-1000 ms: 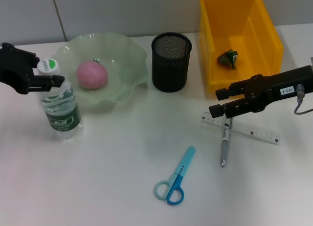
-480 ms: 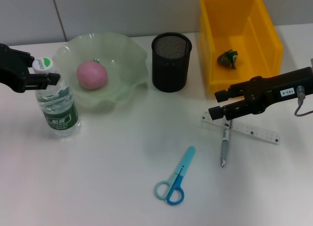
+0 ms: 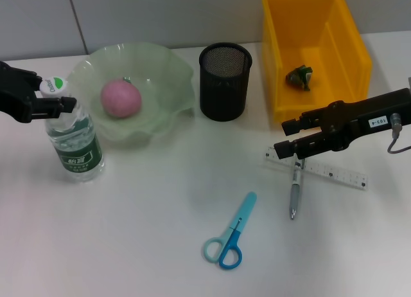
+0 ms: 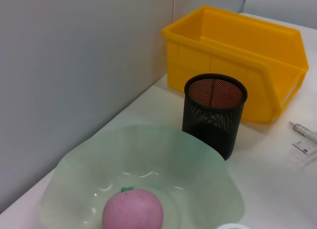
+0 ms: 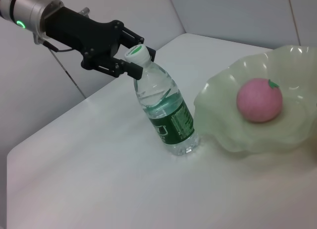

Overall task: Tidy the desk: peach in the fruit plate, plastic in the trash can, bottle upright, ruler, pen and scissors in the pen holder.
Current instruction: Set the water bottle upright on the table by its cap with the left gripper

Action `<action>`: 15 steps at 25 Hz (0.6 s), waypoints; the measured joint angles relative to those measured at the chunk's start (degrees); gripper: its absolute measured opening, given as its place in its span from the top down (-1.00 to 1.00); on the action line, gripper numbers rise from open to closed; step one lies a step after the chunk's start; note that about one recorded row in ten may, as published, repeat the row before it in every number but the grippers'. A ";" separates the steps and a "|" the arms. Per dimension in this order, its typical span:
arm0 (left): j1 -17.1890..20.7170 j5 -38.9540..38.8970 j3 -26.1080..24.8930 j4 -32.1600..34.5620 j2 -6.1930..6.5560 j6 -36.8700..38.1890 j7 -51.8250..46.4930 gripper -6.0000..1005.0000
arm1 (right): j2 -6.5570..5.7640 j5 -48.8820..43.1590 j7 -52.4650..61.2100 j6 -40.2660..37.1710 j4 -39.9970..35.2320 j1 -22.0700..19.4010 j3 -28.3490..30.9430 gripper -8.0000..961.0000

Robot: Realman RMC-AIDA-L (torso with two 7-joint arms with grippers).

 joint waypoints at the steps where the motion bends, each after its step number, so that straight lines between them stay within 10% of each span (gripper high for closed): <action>1: 0.02 0.00 0.00 0.00 -0.03 0.00 0.00 0.03 | 0.00 0.00 0.00 0.00 -0.01 0.00 0.00 -0.65; 15: 0.01 -0.03 0.03 0.01 -0.29 0.00 0.22 0.03 | 0.00 0.00 0.02 0.00 -0.03 0.00 0.00 -0.65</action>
